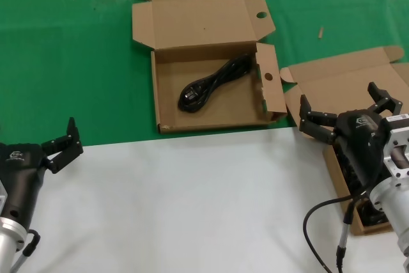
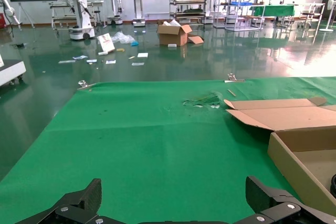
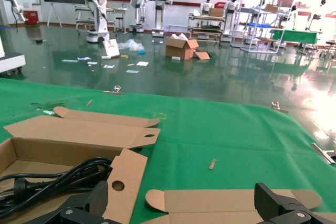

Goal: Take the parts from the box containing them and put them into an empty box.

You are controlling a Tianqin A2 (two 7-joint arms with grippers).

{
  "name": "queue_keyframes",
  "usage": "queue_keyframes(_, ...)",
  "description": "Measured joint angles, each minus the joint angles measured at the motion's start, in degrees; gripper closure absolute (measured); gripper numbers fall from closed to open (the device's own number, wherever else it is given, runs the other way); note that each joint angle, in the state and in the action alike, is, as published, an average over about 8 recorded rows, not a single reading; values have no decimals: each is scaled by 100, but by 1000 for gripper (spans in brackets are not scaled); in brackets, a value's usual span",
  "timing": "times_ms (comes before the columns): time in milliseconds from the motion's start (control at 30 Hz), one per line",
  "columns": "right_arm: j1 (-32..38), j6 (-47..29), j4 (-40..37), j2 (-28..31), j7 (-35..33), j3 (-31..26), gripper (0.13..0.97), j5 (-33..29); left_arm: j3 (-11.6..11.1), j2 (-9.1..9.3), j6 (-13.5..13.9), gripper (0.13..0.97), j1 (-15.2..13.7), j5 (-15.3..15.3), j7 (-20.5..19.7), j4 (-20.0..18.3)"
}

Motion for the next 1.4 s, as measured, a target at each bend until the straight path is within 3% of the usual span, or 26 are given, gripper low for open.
queue_keyframes(1400,0,0,0,0,0,0,129,0,0,0,0,132,0,0,0,0)
